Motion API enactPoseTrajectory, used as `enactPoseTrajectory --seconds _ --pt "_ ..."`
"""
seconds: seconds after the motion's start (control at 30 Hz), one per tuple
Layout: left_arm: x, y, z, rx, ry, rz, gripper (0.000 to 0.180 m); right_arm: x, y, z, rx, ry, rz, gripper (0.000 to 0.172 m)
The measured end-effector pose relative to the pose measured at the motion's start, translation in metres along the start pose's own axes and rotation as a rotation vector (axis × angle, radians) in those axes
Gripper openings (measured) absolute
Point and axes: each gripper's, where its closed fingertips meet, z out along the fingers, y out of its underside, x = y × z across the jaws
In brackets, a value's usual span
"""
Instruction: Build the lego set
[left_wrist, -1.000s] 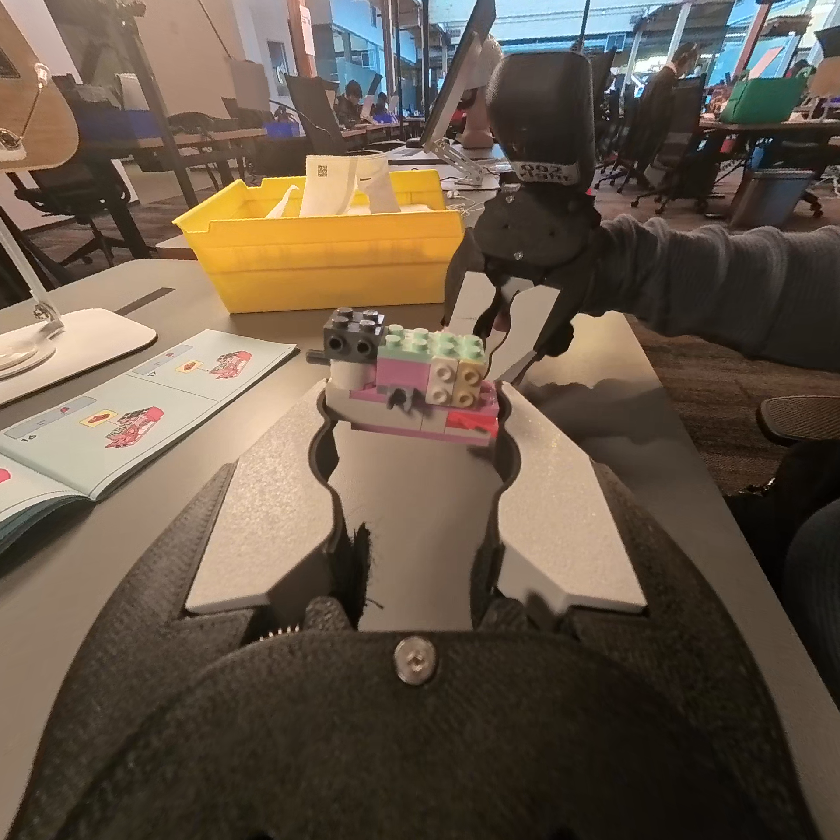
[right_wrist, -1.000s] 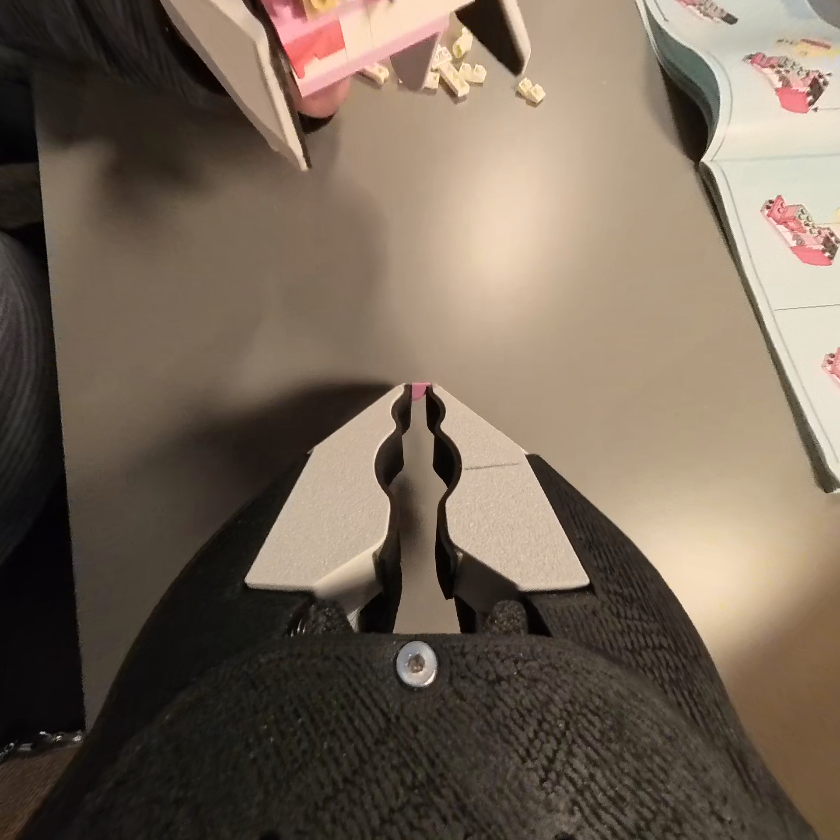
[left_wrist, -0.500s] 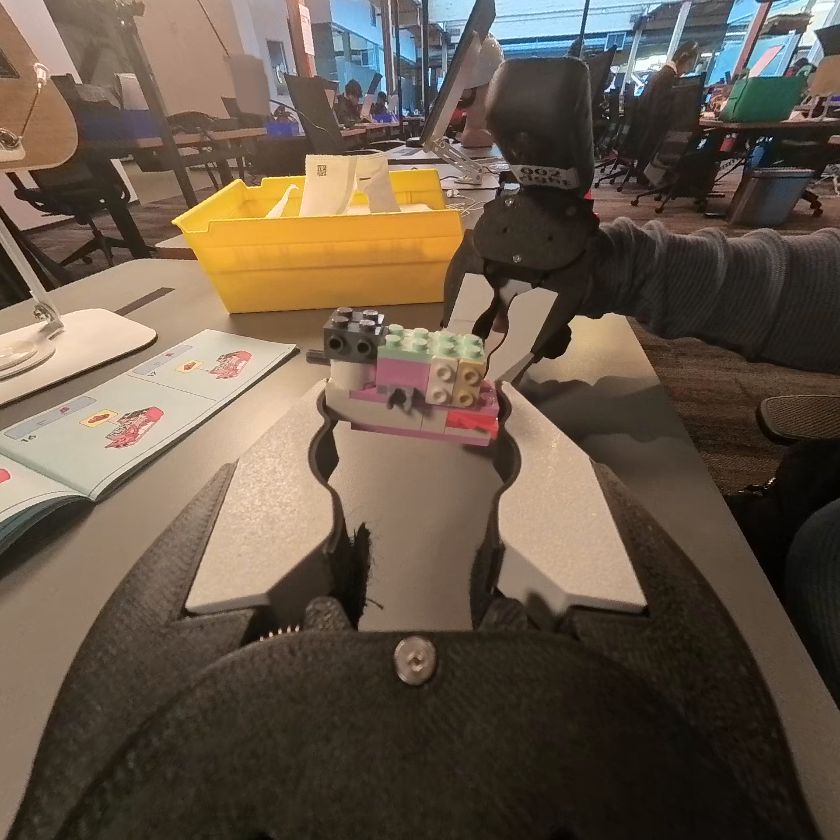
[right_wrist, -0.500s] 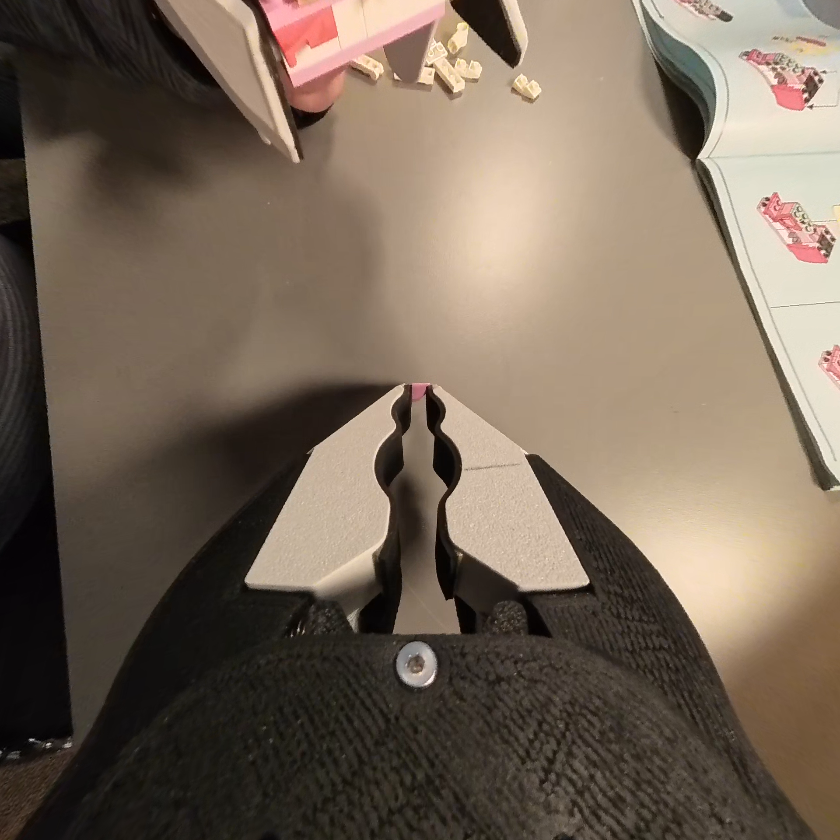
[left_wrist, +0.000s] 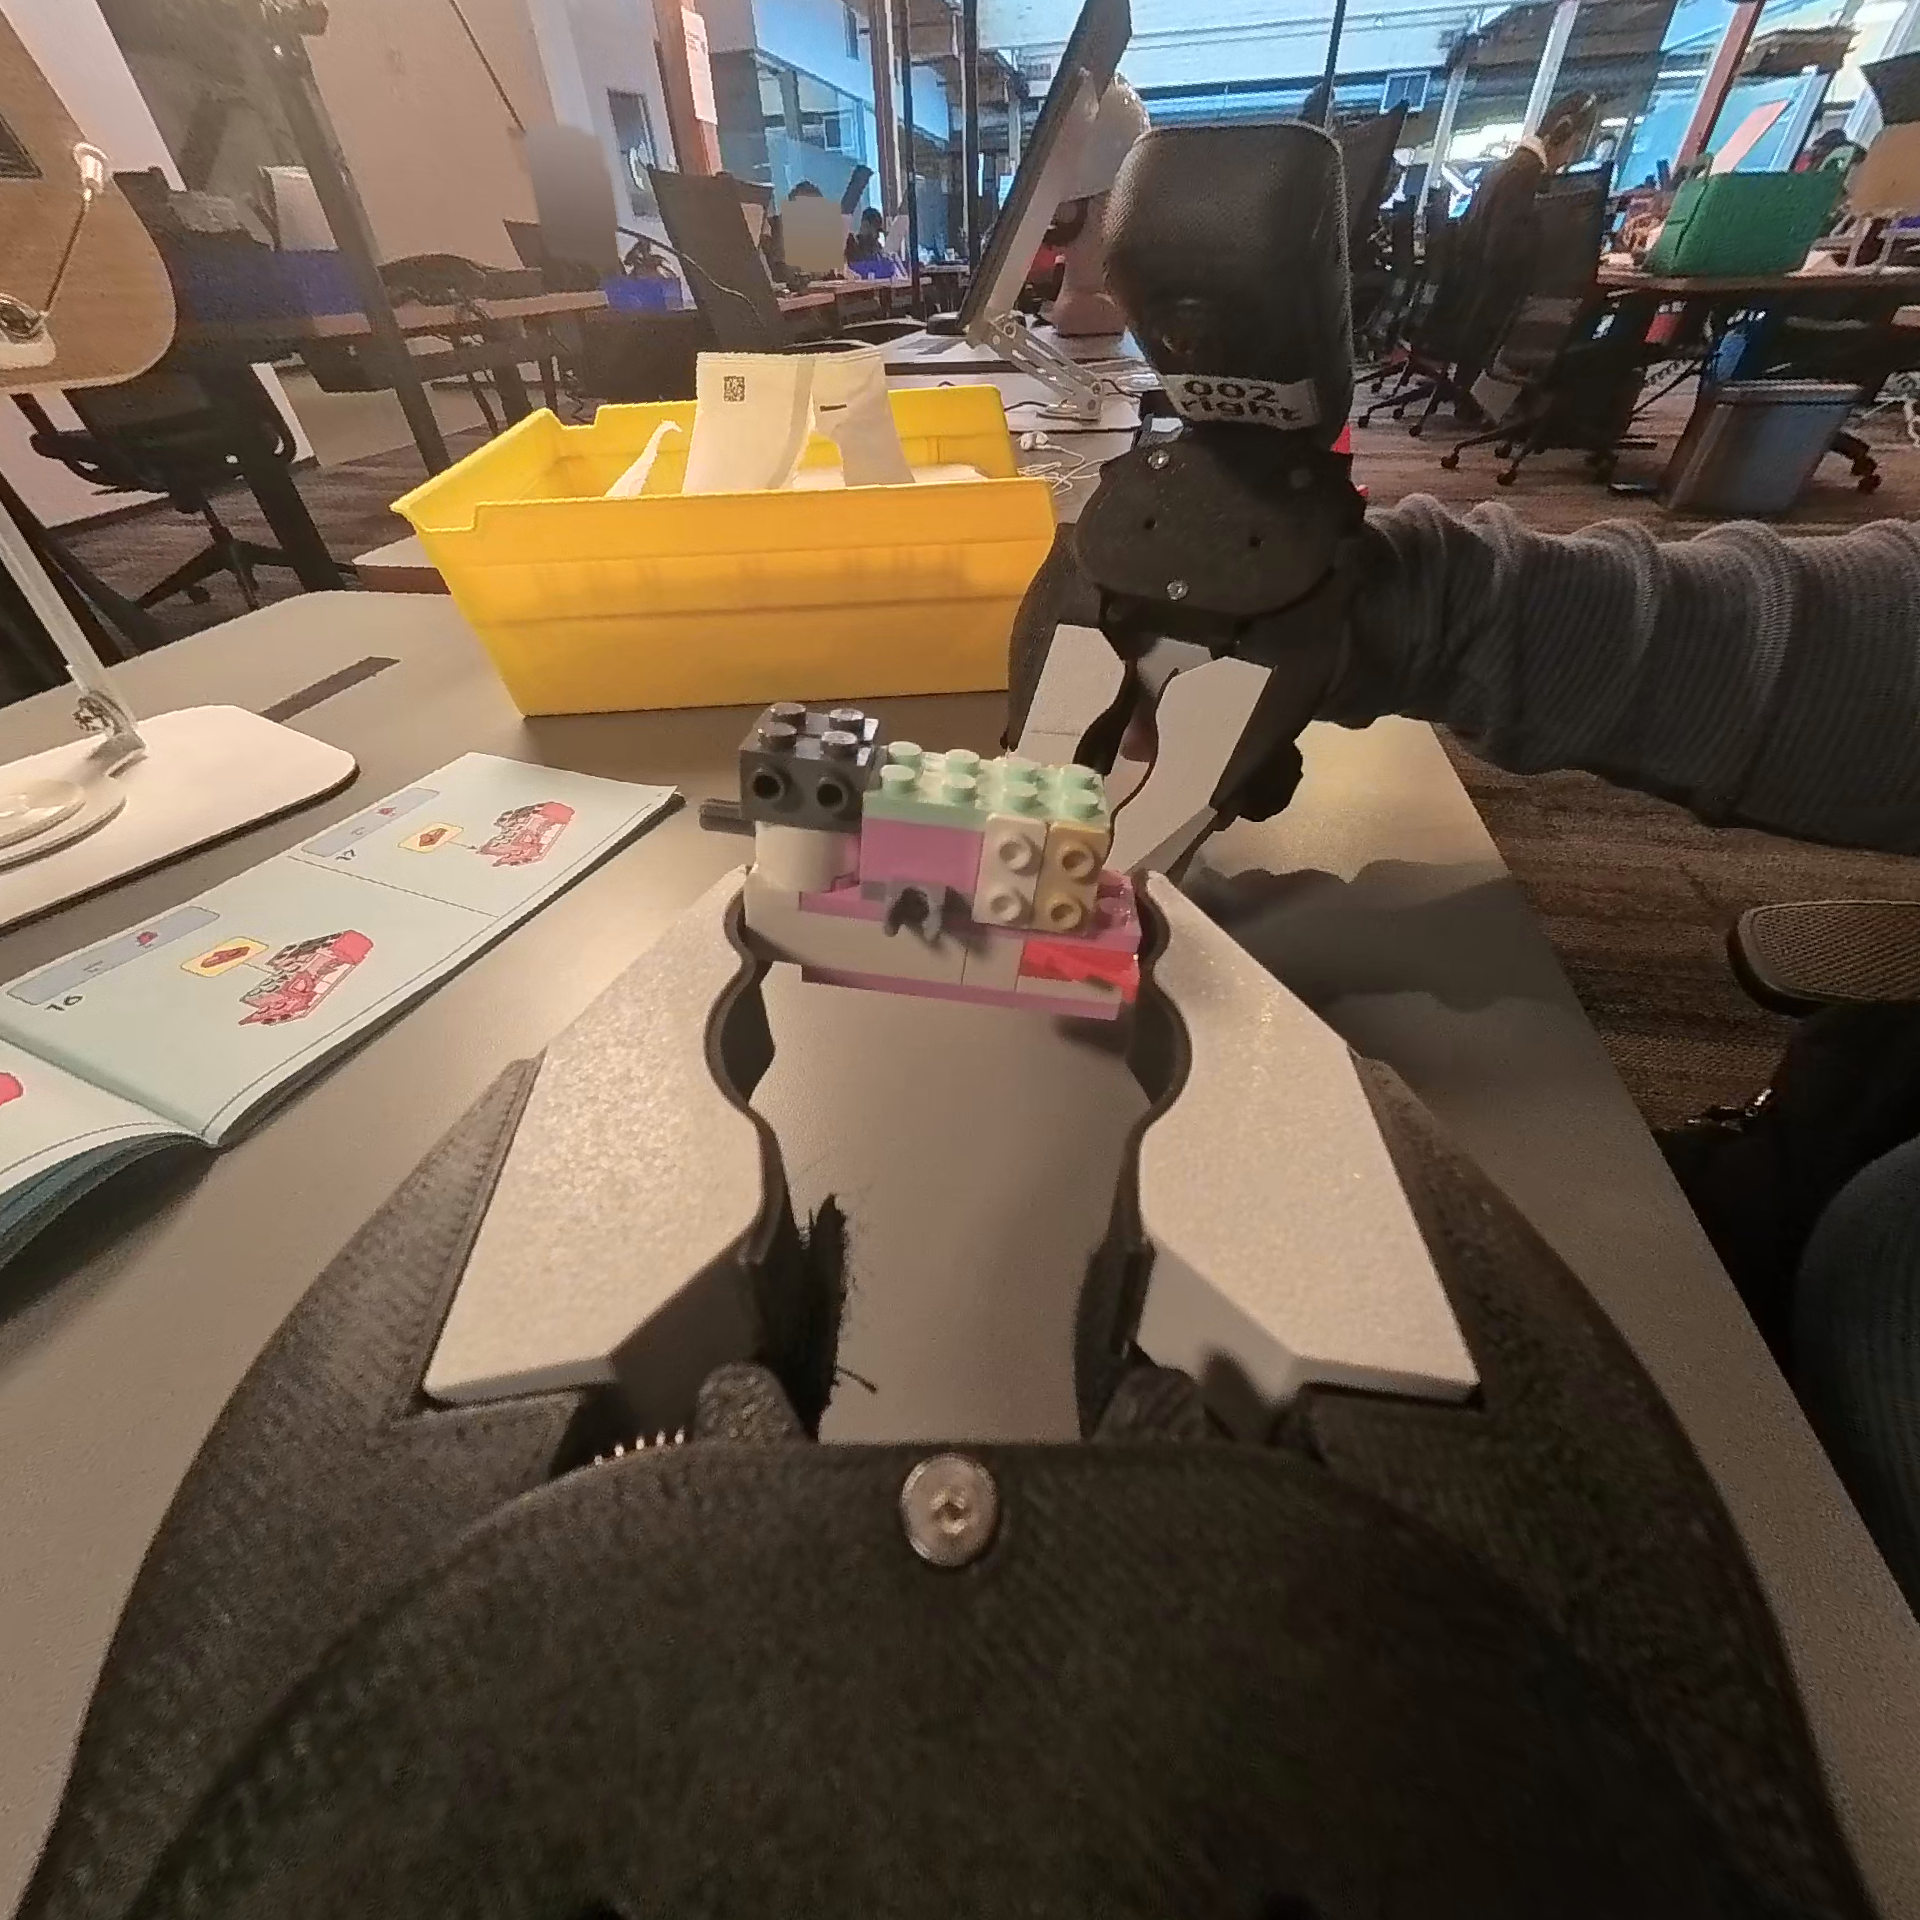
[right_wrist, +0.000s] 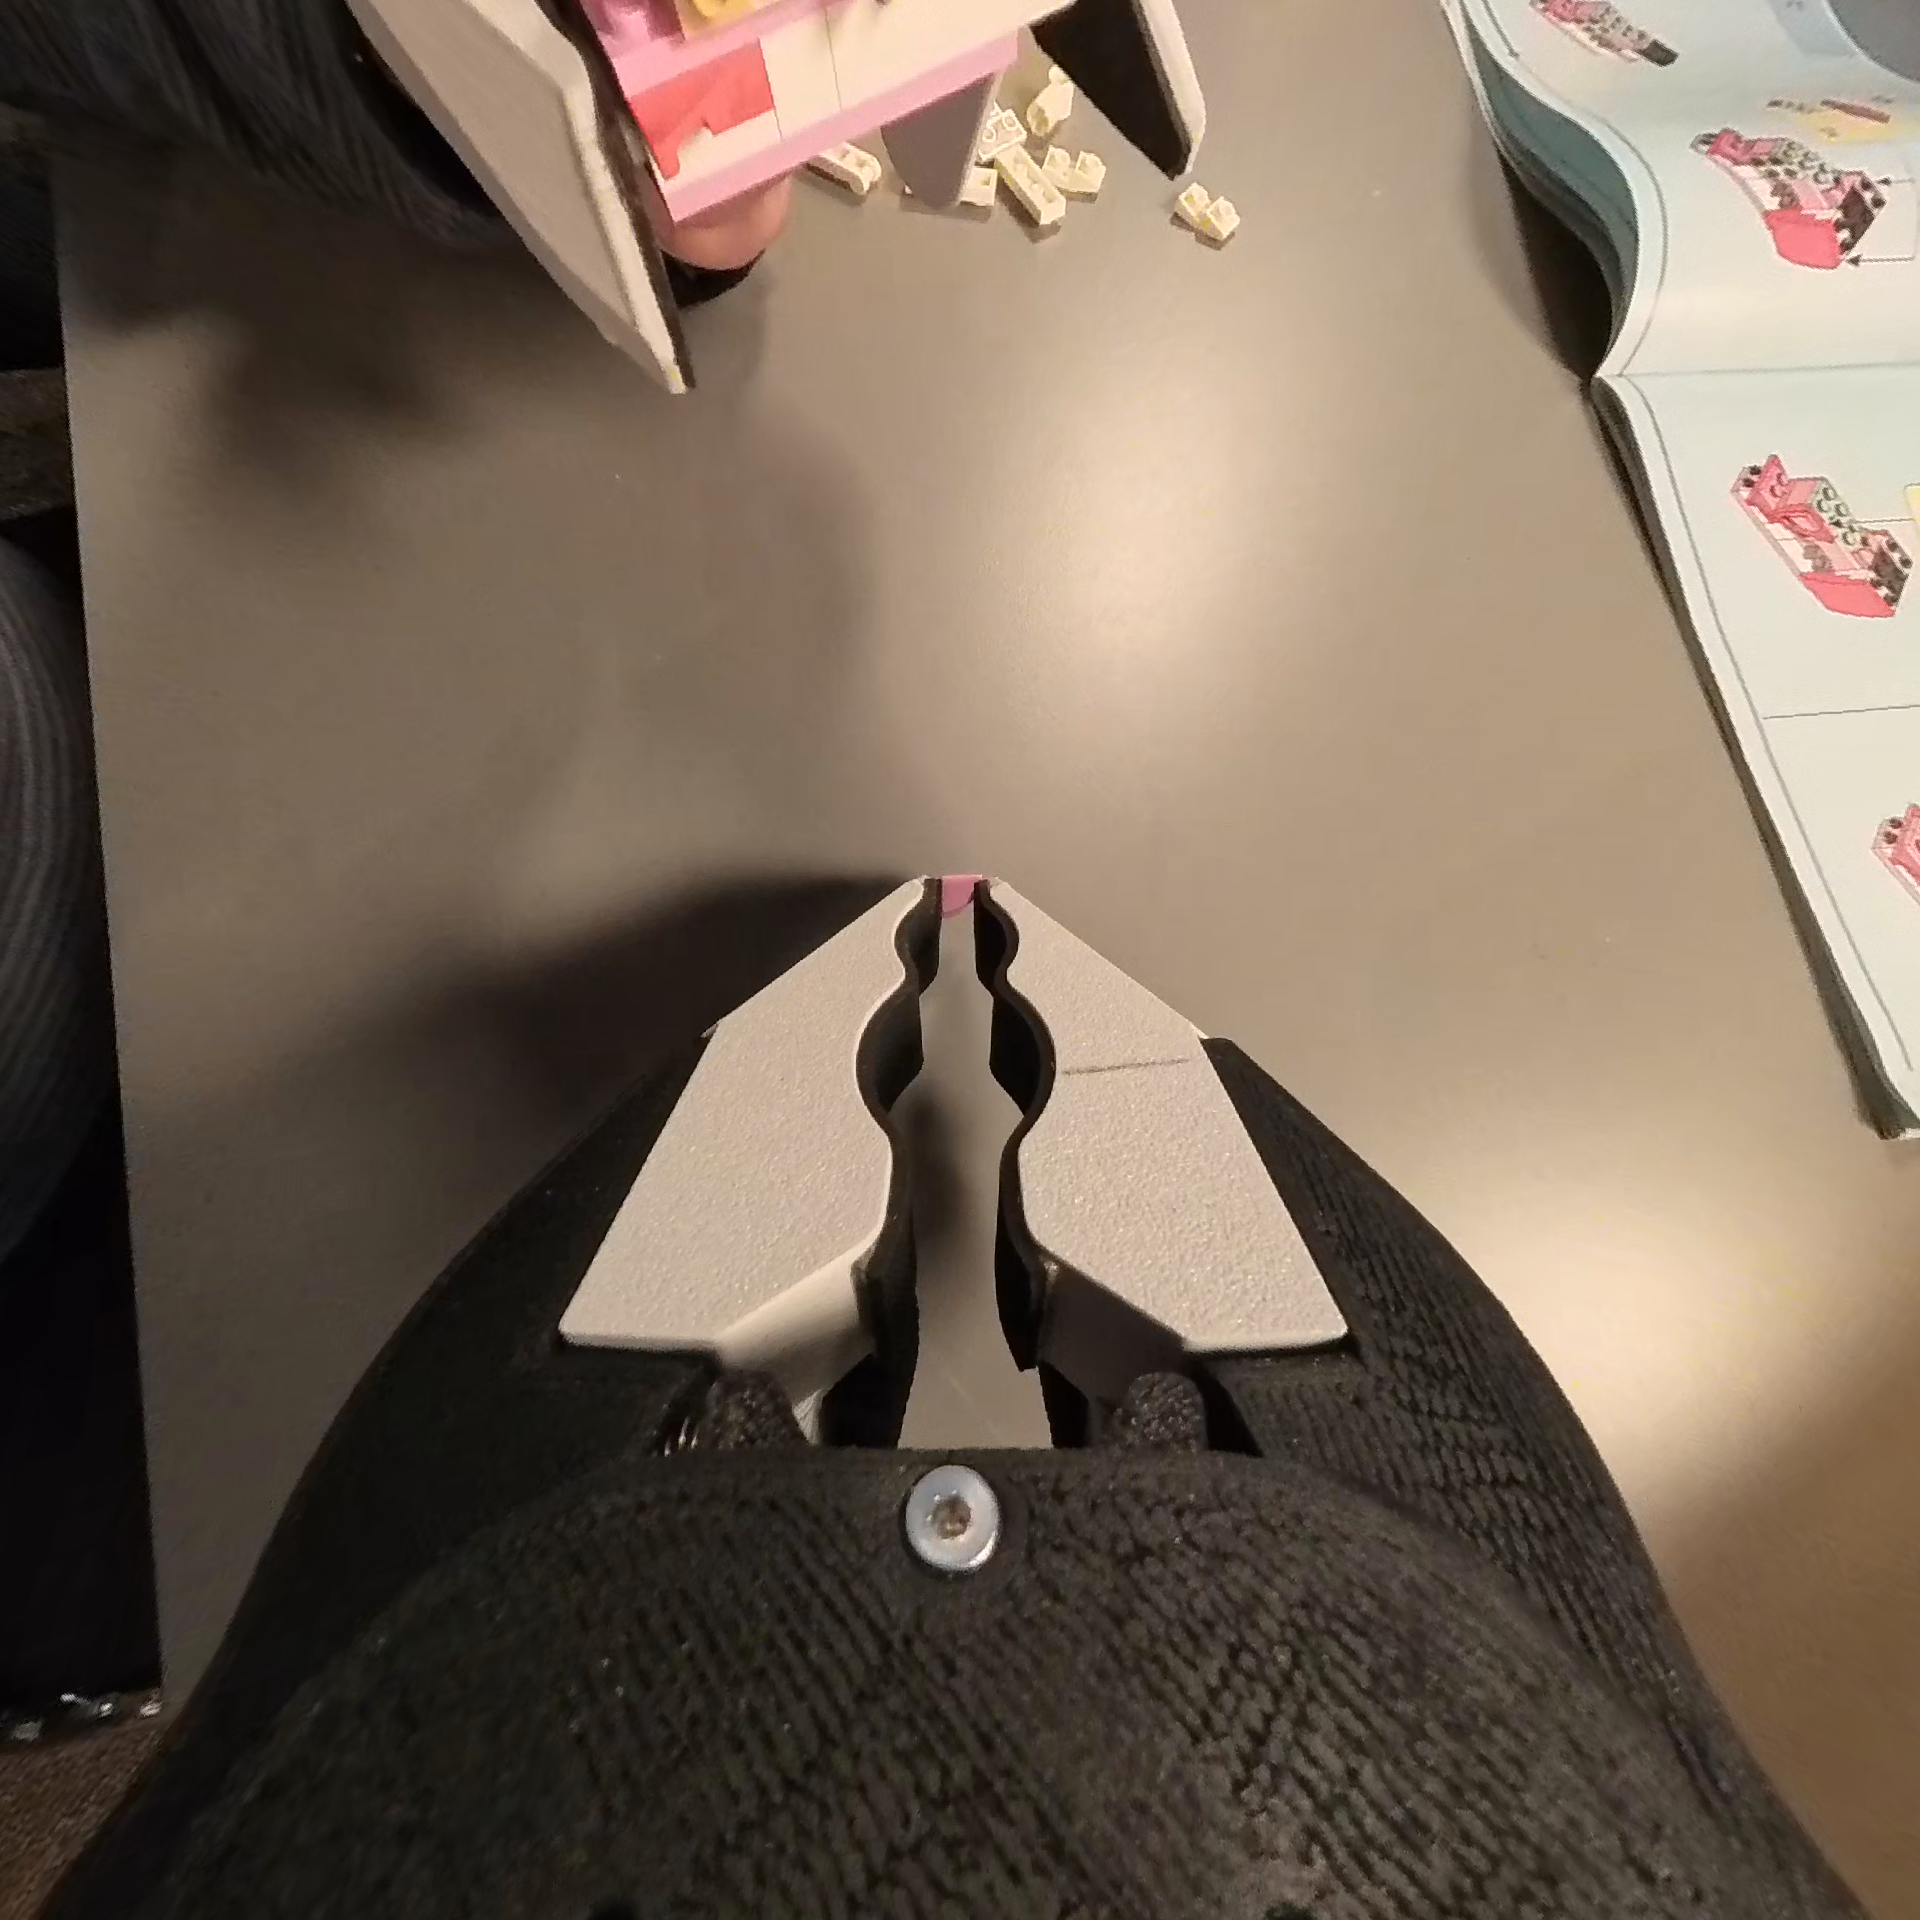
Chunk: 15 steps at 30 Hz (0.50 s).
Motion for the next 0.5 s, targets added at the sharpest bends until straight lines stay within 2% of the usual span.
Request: enactPoseTrajectory --seconds 0.5 --pt "-0.0001 0.0002 0.0002 -0.001 -0.001 0.002 0.068 0.0011 -0.0029 0.0002 0.007 0.006 -0.010 0.004"
